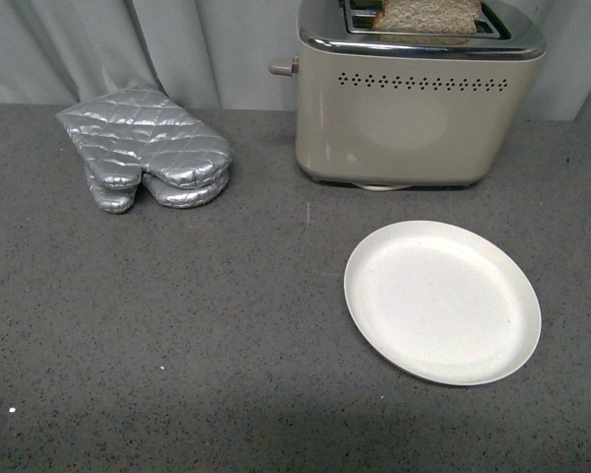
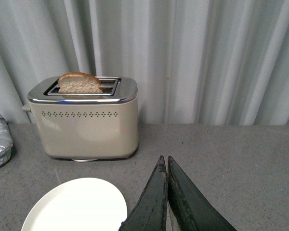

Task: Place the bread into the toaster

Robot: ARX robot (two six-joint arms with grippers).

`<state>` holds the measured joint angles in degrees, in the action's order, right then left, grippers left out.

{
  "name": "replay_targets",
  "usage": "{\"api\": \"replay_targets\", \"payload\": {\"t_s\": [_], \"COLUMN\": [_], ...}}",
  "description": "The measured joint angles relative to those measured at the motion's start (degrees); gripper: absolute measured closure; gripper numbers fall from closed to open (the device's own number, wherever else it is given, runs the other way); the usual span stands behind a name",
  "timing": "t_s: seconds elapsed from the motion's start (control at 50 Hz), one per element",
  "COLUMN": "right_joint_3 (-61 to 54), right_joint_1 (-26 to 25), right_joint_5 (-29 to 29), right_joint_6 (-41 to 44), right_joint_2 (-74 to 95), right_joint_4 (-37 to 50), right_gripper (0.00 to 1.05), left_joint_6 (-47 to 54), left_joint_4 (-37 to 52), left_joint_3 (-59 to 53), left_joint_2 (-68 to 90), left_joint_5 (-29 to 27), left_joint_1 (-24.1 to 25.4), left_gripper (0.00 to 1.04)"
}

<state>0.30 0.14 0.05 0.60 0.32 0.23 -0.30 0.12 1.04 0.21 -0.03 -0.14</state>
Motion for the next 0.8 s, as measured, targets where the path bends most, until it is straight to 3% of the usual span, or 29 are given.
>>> {"api": "replay_targets", "payload": {"t_s": [0.08, 0.28, 0.58, 0.8], "right_joint_3": [0.00, 0.00, 0.00, 0.00], "right_joint_1": [0.00, 0.00, 0.00, 0.00], "right_joint_5": [0.00, 0.00, 0.02, 0.02], "right_joint_6": [0.02, 0.00, 0.00, -0.20], "right_joint_2": [0.00, -0.07, -0.07, -0.07], "right_joint_4": [-0.11, -0.13, -0.13, -0.13], "right_gripper": [1.04, 0.61, 0.09, 0.10], "left_joint_6": [0.00, 0.00, 0.00, 0.00], "left_joint_4": [0.00, 0.00, 0.00, 0.00], "left_joint_3": [0.00, 0.00, 0.00, 0.00], "left_joint_2": [0.00, 0.00, 0.00, 0.00], "left_joint_5": [0.00, 0.00, 0.00, 0.00], "left_joint_1": [0.00, 0.00, 0.00, 0.00], "left_gripper": [0.07, 0.07, 0.07, 0.07]}}
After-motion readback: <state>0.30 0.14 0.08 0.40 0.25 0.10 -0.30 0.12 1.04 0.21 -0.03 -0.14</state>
